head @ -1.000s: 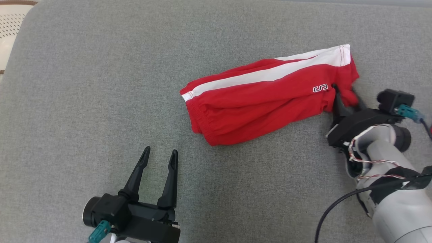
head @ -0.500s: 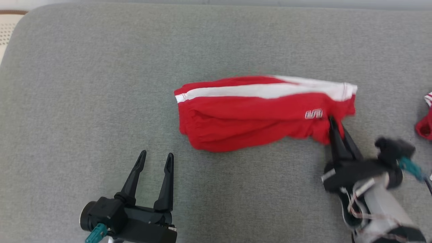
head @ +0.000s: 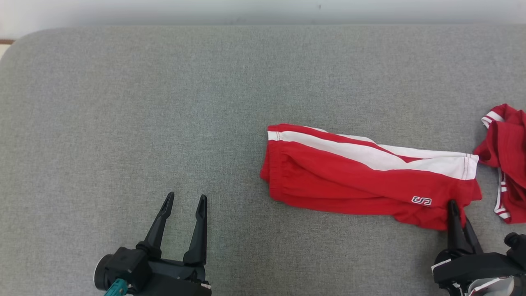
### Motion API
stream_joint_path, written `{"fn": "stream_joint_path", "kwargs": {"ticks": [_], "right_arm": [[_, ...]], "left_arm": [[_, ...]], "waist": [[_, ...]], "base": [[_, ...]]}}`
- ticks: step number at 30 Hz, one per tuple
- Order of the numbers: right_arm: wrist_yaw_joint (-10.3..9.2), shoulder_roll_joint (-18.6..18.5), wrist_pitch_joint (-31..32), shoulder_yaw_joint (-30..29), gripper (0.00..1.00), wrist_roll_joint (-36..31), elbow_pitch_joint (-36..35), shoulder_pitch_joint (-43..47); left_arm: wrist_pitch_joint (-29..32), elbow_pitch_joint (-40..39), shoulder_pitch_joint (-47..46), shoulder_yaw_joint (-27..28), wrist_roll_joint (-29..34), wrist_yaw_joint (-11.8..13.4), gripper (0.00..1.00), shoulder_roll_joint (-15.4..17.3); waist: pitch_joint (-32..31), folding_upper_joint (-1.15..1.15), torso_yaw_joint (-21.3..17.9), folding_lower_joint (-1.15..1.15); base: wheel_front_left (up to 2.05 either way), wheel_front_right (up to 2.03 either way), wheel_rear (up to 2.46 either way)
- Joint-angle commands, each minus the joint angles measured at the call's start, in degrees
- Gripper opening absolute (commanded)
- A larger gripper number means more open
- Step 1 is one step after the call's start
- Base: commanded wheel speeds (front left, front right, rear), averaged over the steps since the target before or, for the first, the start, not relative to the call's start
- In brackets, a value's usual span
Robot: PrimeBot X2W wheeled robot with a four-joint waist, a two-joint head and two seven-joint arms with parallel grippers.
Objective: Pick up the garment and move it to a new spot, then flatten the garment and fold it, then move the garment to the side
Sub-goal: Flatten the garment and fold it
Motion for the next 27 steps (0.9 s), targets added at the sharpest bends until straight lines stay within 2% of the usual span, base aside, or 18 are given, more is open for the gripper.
{"fn": "stream_joint_path", "kwargs": {"ticks": [1, 5, 8, 17, 22, 27], "right_arm": [[-0.05, -0.05, -0.02, -0.52, 0.00, -0.04, 0.00, 0.34], [-0.05, 0.02, -0.03, -1.30, 0.00, -1.44, -1.42, -0.80], [-0.02, 0.29, -0.03, 0.31, 0.00, -5.00, -6.01, -2.36], [-0.02, 1.35, 3.56, 13.06, 0.00, -12.29, -13.34, -7.81], [-0.02, 3.43, 6.50, 19.72, 0.00, -12.15, -10.70, -11.18], [-0.02, 4.85, 8.07, 25.75, 0.00, -11.31, -4.05, -14.68]], "left_arm": [[-0.29, 0.10, 0.63, 0.06, 0.49, -0.06, 1.00, 0.17], [-0.28, -0.17, 0.89, 0.01, 0.59, 0.25, 1.00, 0.17], [-0.28, -0.40, 0.98, 0.12, 0.58, 0.38, 1.00, 0.26], [-0.28, -0.40, 0.73, -0.45, -0.22, 0.70, 1.00, 0.10], [-0.29, -0.58, 0.34, -0.73, -0.78, 0.74, 1.00, -0.01], [-0.29, -0.64, -0.04, -1.19, -1.31, 0.82, 1.00, -0.05]], "waist": [[-0.45, 0.00, -0.11, 0.00], [-1.03, 0.00, 0.13, 0.00], [-1.43, 0.00, 0.49, 0.00], [-2.17, 0.00, 2.19, 0.00], [-1.99, 0.00, 3.56, 0.00], [-1.37, 0.00, 4.97, 0.00]], "base": [[0.00, 0.00, 0.00], [0.00, 0.00, 0.00], [0.00, 0.00, 0.00], [0.00, 0.00, 0.00], [0.00, 0.00, 0.00], [0.00, 0.00, 0.00]]}}
